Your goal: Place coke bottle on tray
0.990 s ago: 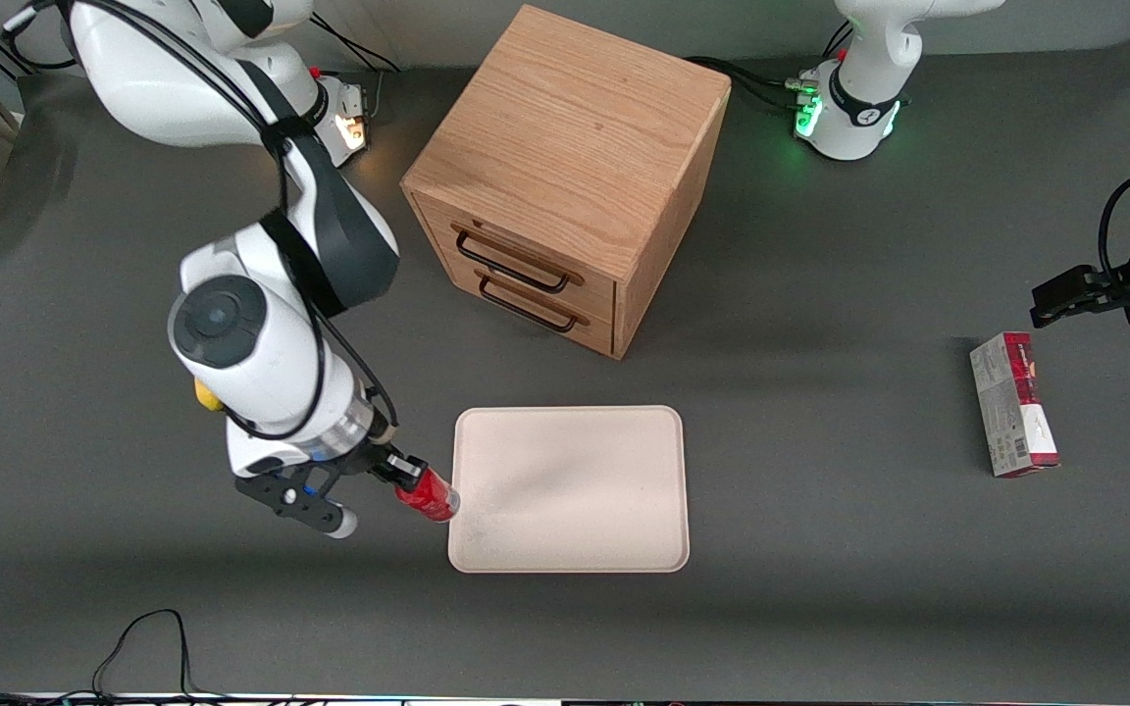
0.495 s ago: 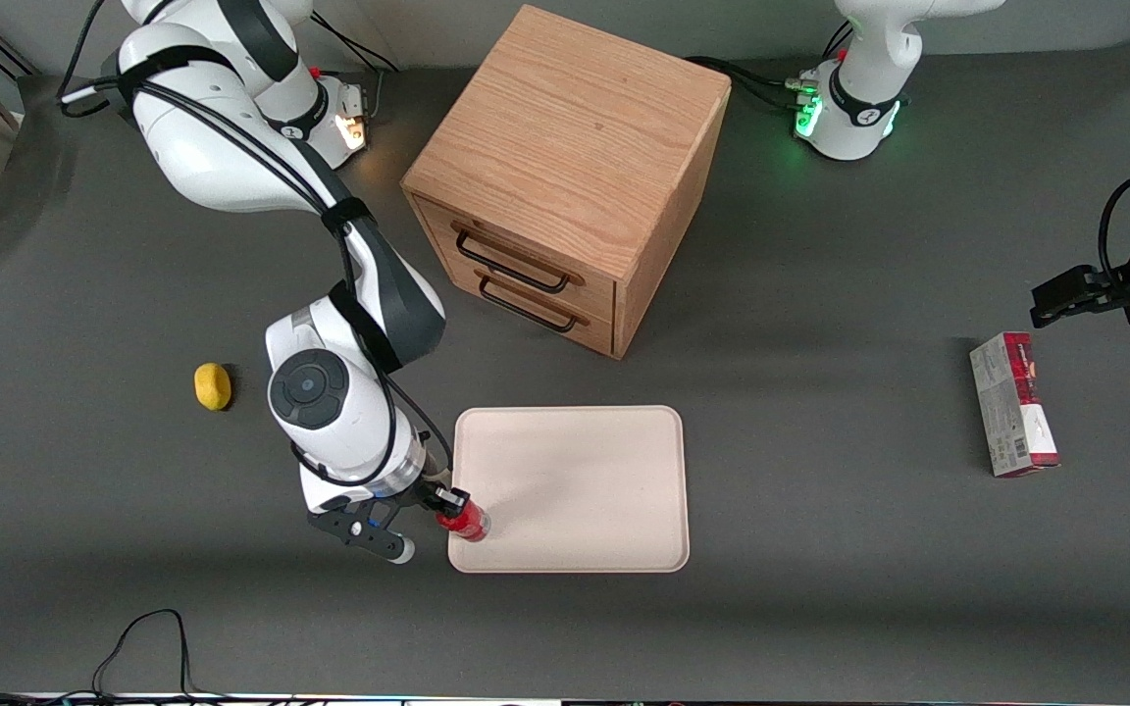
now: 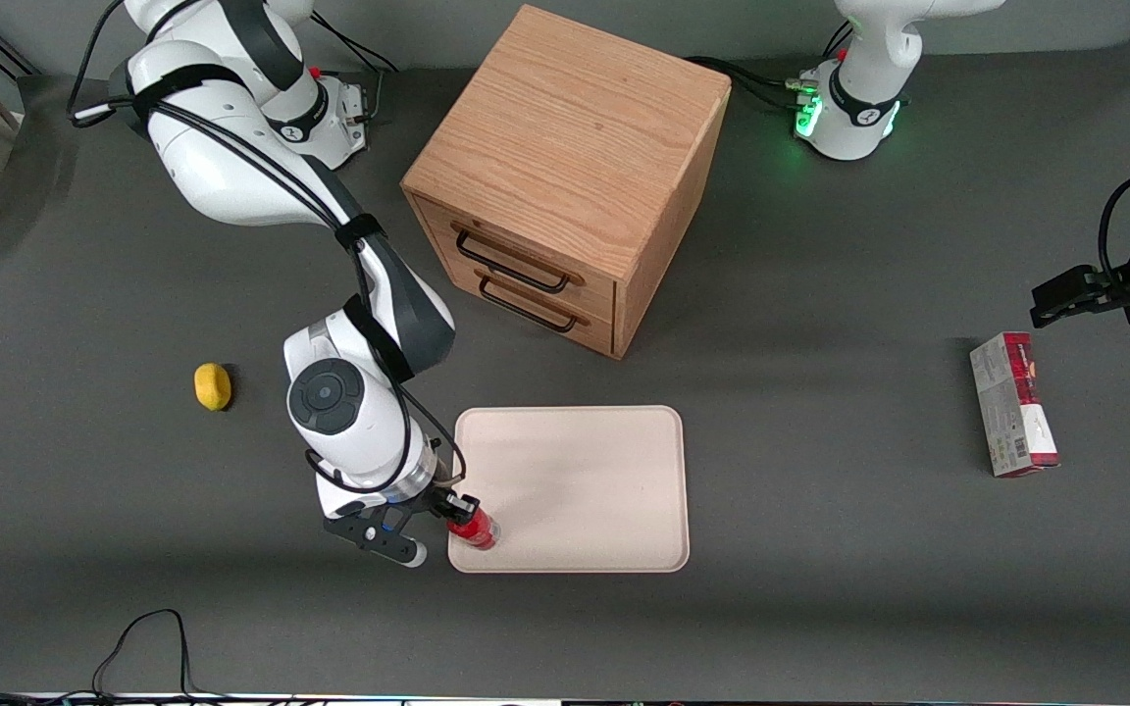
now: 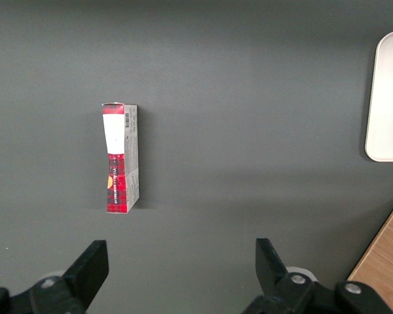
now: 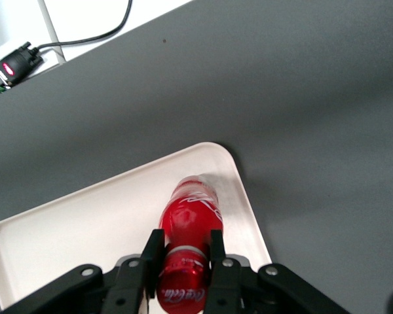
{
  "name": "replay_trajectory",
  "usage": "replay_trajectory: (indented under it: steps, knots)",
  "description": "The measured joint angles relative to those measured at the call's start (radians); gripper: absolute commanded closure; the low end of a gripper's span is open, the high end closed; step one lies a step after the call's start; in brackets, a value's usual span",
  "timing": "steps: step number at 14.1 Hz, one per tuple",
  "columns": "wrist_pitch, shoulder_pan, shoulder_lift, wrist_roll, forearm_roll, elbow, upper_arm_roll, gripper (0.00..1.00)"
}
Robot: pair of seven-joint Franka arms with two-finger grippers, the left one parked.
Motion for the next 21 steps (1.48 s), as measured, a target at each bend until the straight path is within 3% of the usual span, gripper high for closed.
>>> replay_trajectory:
  steps: [1, 2, 8, 12, 14, 17, 21]
  knots:
    - [0.002, 0.000, 0.002, 0.000, -0.001, -0.004, 0.000, 0.34]
    - [0.005, 0.000, 0.002, 0.000, -0.001, -0.007, -0.002, 0.02]
    - [0.009, 0.000, -0.014, 0.006, -0.001, -0.005, -0.005, 0.00]
    - [-0.171, 0.000, -0.106, -0.041, 0.006, -0.001, -0.006, 0.00]
    - [-0.279, 0.005, -0.194, -0.146, 0.063, -0.025, -0.034, 0.00]
    - [-0.396, 0.017, -0.375, -0.370, 0.204, -0.146, -0.161, 0.00]
    - [-0.495, -0.011, -0.613, -0.593, 0.228, -0.372, -0.232, 0.00]
